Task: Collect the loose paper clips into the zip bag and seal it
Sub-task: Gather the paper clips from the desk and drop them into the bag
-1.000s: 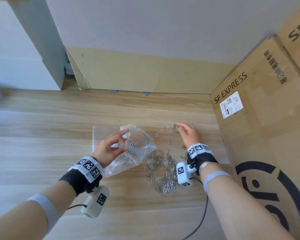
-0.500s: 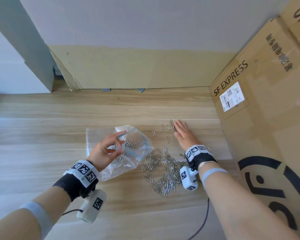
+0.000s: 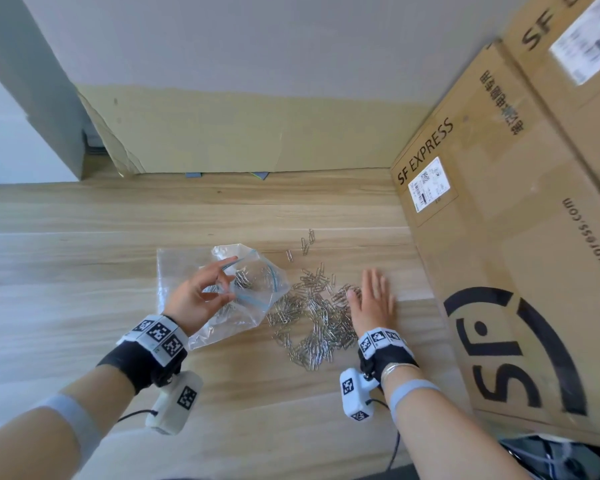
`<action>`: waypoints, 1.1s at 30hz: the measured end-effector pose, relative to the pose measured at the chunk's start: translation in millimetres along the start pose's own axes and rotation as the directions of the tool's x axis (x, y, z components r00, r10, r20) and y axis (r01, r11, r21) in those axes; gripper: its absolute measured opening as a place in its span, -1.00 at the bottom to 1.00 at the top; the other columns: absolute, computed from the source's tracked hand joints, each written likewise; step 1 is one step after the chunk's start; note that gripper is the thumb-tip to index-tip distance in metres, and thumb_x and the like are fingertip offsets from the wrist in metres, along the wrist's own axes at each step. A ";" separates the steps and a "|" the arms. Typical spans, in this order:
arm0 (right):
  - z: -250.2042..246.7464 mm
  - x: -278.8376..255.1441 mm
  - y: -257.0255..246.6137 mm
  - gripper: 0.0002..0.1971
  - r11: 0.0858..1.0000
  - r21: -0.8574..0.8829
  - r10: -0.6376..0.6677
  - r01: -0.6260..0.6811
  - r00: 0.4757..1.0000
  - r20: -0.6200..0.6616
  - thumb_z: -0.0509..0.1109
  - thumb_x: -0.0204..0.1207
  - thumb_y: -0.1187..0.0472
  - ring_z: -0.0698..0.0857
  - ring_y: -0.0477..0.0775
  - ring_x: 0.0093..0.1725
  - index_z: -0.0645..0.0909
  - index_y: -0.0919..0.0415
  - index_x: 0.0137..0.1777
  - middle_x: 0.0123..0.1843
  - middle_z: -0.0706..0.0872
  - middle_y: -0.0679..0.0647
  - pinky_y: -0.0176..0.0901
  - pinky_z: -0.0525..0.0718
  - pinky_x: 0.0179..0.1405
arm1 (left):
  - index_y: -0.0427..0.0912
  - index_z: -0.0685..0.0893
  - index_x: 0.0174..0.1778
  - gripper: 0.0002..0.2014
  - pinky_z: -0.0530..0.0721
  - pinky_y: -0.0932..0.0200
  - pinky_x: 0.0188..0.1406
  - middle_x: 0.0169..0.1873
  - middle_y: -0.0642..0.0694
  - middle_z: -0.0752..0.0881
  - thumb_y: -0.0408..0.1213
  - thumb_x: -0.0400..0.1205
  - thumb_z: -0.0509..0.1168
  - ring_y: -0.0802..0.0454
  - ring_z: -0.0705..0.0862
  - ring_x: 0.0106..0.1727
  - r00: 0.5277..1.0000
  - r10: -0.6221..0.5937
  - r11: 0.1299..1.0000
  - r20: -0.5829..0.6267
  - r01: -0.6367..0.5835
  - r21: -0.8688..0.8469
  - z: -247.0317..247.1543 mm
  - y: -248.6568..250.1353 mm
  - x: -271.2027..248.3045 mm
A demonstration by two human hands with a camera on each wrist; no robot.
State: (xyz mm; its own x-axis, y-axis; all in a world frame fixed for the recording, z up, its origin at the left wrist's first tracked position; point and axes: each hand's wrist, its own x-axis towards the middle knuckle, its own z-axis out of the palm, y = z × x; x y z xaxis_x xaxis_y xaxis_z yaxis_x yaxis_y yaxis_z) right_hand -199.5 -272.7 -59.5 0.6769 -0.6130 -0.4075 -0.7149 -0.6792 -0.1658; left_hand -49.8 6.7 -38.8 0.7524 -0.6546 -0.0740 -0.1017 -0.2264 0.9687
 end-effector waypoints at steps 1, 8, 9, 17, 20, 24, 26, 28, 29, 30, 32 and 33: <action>3.7 -2.4 3.9 -0.40 0.999 0.014 0.038 -0.038 0.999 0.002 -0.13 0.65 -0.09 -0.24 0.05 0.62 -0.24 0.10 0.58 0.63 -0.30 0.02 0.11 -0.24 0.59 | 0.13 0.49 -0.48 -0.61 0.70 0.11 0.07 0.22 0.57 0.50 -0.48 0.46 0.37 0.20 0.65 0.19 1.000 0.003 1.000 -0.006 -0.003 0.005 0.3 0.1 -1.6; 27.1 -22.9 -41.4 -0.43 0.969 0.160 -0.192 0.191 0.981 -0.012 -0.06 0.67 0.01 -0.22 0.03 0.62 -0.16 0.14 0.59 0.65 -0.19 0.02 -0.06 -0.25 0.57 | 0.16 0.50 -0.50 -0.57 0.71 0.21 0.05 0.29 0.28 0.51 -0.52 0.46 0.36 0.27 0.65 0.18 0.999 0.015 1.000 -0.033 -0.015 0.004 2.2 4.4 -8.5; 26.5 -24.5 -46.8 -0.44 0.953 0.203 -0.223 0.225 0.974 -0.034 -0.02 0.66 0.03 -0.18 0.04 0.63 -0.11 0.14 0.59 0.66 -0.14 0.03 -0.07 -0.22 0.58 | 0.15 0.50 -0.50 -0.57 0.71 0.22 0.04 0.31 0.23 0.50 -0.51 0.46 0.36 0.24 0.66 0.17 0.999 0.015 1.000 -0.030 -0.015 0.006 1.6 5.0 -9.4; 10.0 -46.0 -28.8 -0.18 0.998 -0.037 -0.057 0.058 0.997 0.042 0.11 0.32 -0.48 0.14 0.25 0.53 -0.16 -0.33 0.51 0.63 -0.03 -0.05 0.23 0.29 0.41 | 0.14 0.50 -0.49 -0.60 0.68 0.07 0.08 0.29 0.25 0.50 -0.49 0.46 0.36 0.06 0.65 0.20 0.999 0.012 1.000 -0.030 -0.013 -0.007 -1.4 3.7 -12.7; 21.0 -52.9 -37.4 -0.10 0.979 -0.133 -0.152 0.158 0.987 0.054 0.10 0.26 -0.53 0.28 0.23 0.43 -0.25 -0.29 0.51 0.61 -0.02 -0.02 0.08 0.56 0.19 | 0.14 0.50 -0.49 -0.59 0.70 0.10 0.06 0.27 0.26 0.50 -0.50 0.46 0.36 0.07 0.65 0.19 0.999 0.015 1.000 -0.035 -0.015 -0.010 -1.2 3.1 -13.8; 35.8 -52.2 -51.9 -0.18 0.919 -0.260 -0.296 0.296 0.954 0.040 0.04 0.39 -0.43 0.36 0.22 0.37 -0.23 -0.18 0.55 0.63 0.00 0.09 0.06 0.52 0.22 | 0.08 0.49 -0.49 -0.62 0.73 0.13 0.03 0.27 0.26 0.51 -0.51 0.46 0.35 0.16 0.67 0.17 0.999 -0.009 0.999 -0.052 0.007 -0.039 -2.7 -0.5 -13.5; 37.6 -47.3 -56.1 -0.27 0.912 -0.246 -0.332 0.329 0.943 0.027 0.04 0.49 -0.32 0.32 0.23 0.43 -0.15 -0.11 0.57 0.61 0.05 0.16 0.07 0.45 0.32 | -0.03 0.49 -0.46 -0.68 0.73 0.18 0.01 0.27 0.26 0.52 -0.52 0.46 0.35 0.19 0.68 0.14 0.997 -0.022 0.999 -0.067 0.019 -0.048 -4.0 -4.1 -13.2; 37.4 -42.2 -60.4 -0.37 0.924 -0.190 -0.340 0.331 0.940 -0.014 0.15 0.54 -0.15 0.36 0.28 0.44 0.08 0.00 0.55 0.54 0.22 0.24 0.11 0.47 0.31 | -0.05 0.48 -0.45 -0.70 0.73 0.23 -0.02 0.30 0.21 0.52 -0.51 0.46 0.35 0.25 0.68 0.12 0.997 -0.027 0.998 -0.072 0.023 -0.057 -5.4 -7.5 -14.1; 36.7 -40.2 -63.2 -0.44 0.924 -0.174 -0.352 0.340 0.935 -0.043 0.23 0.54 -0.07 0.46 0.31 0.36 0.22 0.06 0.50 0.46 0.35 0.28 0.13 0.55 0.20 | -0.03 0.48 -0.45 -0.69 0.73 0.24 -0.03 0.31 0.18 0.52 -0.51 0.46 0.35 0.27 0.68 0.11 0.997 -0.025 0.998 -0.070 0.021 -0.058 -5.7 -8.7 -14.8; 35.1 -39.2 -67.3 -0.50 0.924 -0.164 -0.359 0.345 0.931 -0.061 0.29 0.52 0.01 0.56 0.33 0.23 0.35 0.12 0.43 0.36 0.46 0.29 0.14 0.63 0.05 | -0.02 0.48 -0.45 -0.69 0.73 0.25 -0.04 0.32 0.15 0.52 -0.51 0.46 0.35 0.29 0.67 0.11 0.997 -0.023 0.998 -0.070 0.019 -0.058 -6.2 -9.6 -15.6; 34.1 -36.8 -71.9 -0.60 0.924 -0.155 -0.366 0.351 0.927 -0.081 0.37 0.48 0.12 0.65 0.33 -0.03 0.47 0.17 0.30 0.15 0.58 0.28 0.10 0.68 -0.26 | -0.02 0.48 -0.44 -0.69 0.73 0.24 -0.05 0.31 0.18 0.52 -0.51 0.46 0.35 0.29 0.68 0.11 0.997 -0.019 0.998 -0.070 0.015 -0.058 -6.2 -10.1 -16.6; 30.5 -36.9 -74.6 -0.63 0.920 -0.154 -0.373 0.360 0.925 -0.068 0.39 0.46 0.16 0.66 0.32 -0.12 0.50 0.18 0.26 0.07 0.59 0.27 0.06 0.66 -0.38 | -0.02 0.48 -0.44 -0.69 0.74 0.22 -0.05 0.30 0.21 0.51 -0.51 0.46 0.35 0.28 0.68 0.11 0.997 -0.019 0.998 -0.069 0.015 -0.061 -6.1 -10.1 -16.9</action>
State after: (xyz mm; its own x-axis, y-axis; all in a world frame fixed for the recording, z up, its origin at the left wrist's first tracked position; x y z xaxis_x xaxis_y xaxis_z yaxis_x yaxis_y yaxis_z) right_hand -176.5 -187.1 -59.5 0.9051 -0.3411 -0.2538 -0.3873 -0.9077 -0.1613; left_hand -57.5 24.5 -45.9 0.7974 -0.5987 -0.0757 -0.0510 -0.1918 0.9801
